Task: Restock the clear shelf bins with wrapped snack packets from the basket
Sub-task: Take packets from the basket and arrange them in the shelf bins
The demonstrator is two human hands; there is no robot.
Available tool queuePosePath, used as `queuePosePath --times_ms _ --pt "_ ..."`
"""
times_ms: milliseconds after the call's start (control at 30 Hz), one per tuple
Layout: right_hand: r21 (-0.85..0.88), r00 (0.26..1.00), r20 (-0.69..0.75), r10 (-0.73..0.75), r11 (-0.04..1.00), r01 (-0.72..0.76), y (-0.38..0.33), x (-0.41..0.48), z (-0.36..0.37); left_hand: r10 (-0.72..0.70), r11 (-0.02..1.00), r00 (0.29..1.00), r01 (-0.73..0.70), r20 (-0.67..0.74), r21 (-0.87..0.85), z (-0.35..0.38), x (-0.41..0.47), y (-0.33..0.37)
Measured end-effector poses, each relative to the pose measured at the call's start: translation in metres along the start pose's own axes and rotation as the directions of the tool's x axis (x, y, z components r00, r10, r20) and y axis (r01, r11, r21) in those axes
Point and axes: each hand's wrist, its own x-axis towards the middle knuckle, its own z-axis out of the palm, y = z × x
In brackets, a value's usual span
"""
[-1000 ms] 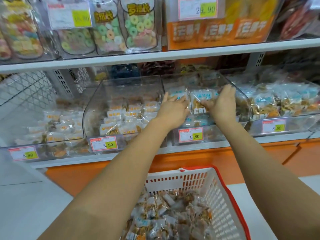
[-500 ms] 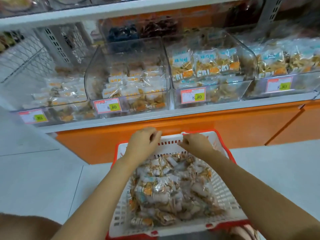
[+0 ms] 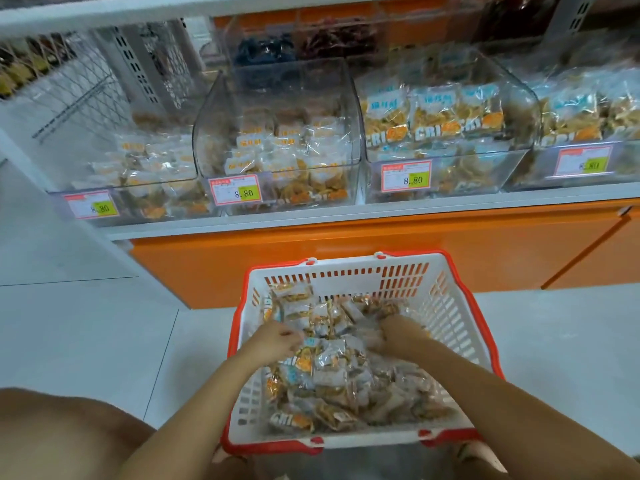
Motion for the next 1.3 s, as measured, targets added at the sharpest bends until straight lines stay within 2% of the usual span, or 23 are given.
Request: queuePosePath --times_ms 33,67,100,133,200,233,267,333,367,400,433,467,500,533,600,700,800,867,967,1033,1100,1200,1300 --pt "0.035 0.991 -0.1 -0.089 0.995 0.093 -0.011 -0.001 -0.02 -0.034 0.971 0.997 0.048 0.065 -0.233 0.002 -0.004 0.012" --pt "0.016 0.96 -0.197 -0.2 0.978 0.207 -0.022 -0.003 -0.038 -0.044 0.883 0.987 0.11 0.152 -0.455 0.002 -0.006 0.023" --pt "-0.035 0.903 -0.288 -0.318 0.946 0.322 -0.033 -0.006 -0.053 -0.018 0.776 0.975 0.152 0.219 -0.612 0.001 -0.012 0.037" --pt "-0.095 0.816 -0.385 -0.432 0.897 0.431 -0.041 -0.009 -0.065 0.031 0.668 0.969 0.164 0.247 -0.726 0.0 -0.016 0.049" --pt "-0.191 0.64 -0.498 -0.585 0.795 0.576 -0.054 -0.019 -0.084 0.096 0.448 0.984 0.094 0.152 -0.889 -0.008 -0.021 0.063" --pt "-0.218 0.579 -0.538 -0.613 0.765 0.607 -0.058 -0.024 -0.089 0.114 0.356 0.991 0.026 0.071 -0.934 -0.014 -0.023 0.067" --pt "-0.234 0.525 -0.593 -0.611 0.754 0.614 -0.059 -0.026 -0.093 0.126 0.305 0.992 -0.051 -0.012 -0.951 -0.021 -0.026 0.07" --pt "-0.155 0.496 -0.709 -0.502 0.797 0.584 -0.06 -0.026 -0.1 0.158 0.345 0.978 -0.183 -0.135 -0.92 -0.035 -0.028 0.071" --pt "-0.035 0.508 -0.765 -0.395 0.814 0.58 -0.059 -0.027 -0.105 0.174 0.394 0.968 -0.238 -0.182 -0.888 -0.041 -0.03 0.073" --pt "0.136 0.555 -0.788 -0.268 0.803 0.581 -0.059 -0.03 -0.112 0.193 0.445 0.955 -0.291 -0.226 -0.847 -0.047 -0.034 0.076" --pt "0.341 0.638 -0.756 -0.148 0.743 0.576 -0.061 -0.035 -0.121 0.224 0.498 0.942 -0.331 -0.25 -0.802 -0.052 -0.036 0.079" --pt "0.525 0.73 -0.678 -0.086 0.638 0.563 -0.063 -0.042 -0.13 0.254 0.543 0.93 -0.365 -0.266 -0.757 -0.057 -0.04 0.083" --pt "0.676 0.816 -0.572 -0.078 0.518 0.524 -0.065 -0.046 -0.138 0.285 0.584 0.917 -0.397 -0.279 -0.708 -0.061 -0.043 0.089" --pt "0.753 0.864 -0.492 -0.104 0.447 0.483 -0.067 -0.049 -0.146 0.311 0.621 0.9 -0.435 -0.305 -0.651 -0.065 -0.049 0.095" --pt "0.724 0.879 -0.442 -0.177 0.508 0.466 -0.07 -0.053 -0.158 0.362 0.672 0.852 -0.52 -0.379 -0.527 -0.073 -0.06 0.108" --pt "0.57 0.85 -0.429 -0.305 0.638 0.517 -0.078 -0.062 -0.176 0.441 0.723 0.778 -0.604 -0.448 -0.336 -0.092 -0.075 0.123" --pt "0.517 0.827 -0.43 -0.364 0.651 0.555 -0.09 -0.062 -0.2 0.519 0.769 0.756 -0.616 -0.399 -0.167 -0.114 -0.084 0.136" --pt "0.481 0.824 -0.421 -0.379 0.677 0.557 -0.1 -0.06 -0.221 0.571 0.752 0.727 -0.649 -0.382 -0.111 -0.126 -0.088 0.149" --pt "0.402 0.798 -0.503 -0.331 0.729 0.555 -0.106 -0.049 -0.26 0.578 0.699 0.604 -0.713 -0.548 -0.049 -0.147 -0.083 0.173" --pt "0.366 0.74 -0.62 -0.26 0.739 0.566 -0.105 -0.04 -0.288 0.566 0.731 0.554 -0.679 -0.61 0.062 -0.165 -0.069 0.184" --pt "0.327 0.683 -0.694 -0.227 0.746 0.58 -0.108 -0.031 -0.31 0.562 0.794 0.564 -0.574 -0.605 0.202 -0.185 -0.053 0.187" --pt "0.309 0.664 -0.708 -0.24 0.74 0.598 -0.118 -0.007 -0.327 0.508 0.857 0.562 -0.404 -0.653 0.319 -0.214 -0.035 0.178" --pt "0.238 0.612 -0.759 -0.22 0.782 0.577 -0.138 0.022 -0.336 0.493 0.866 0.484 -0.351 -0.723 0.356 -0.233 -0.032 0.164"
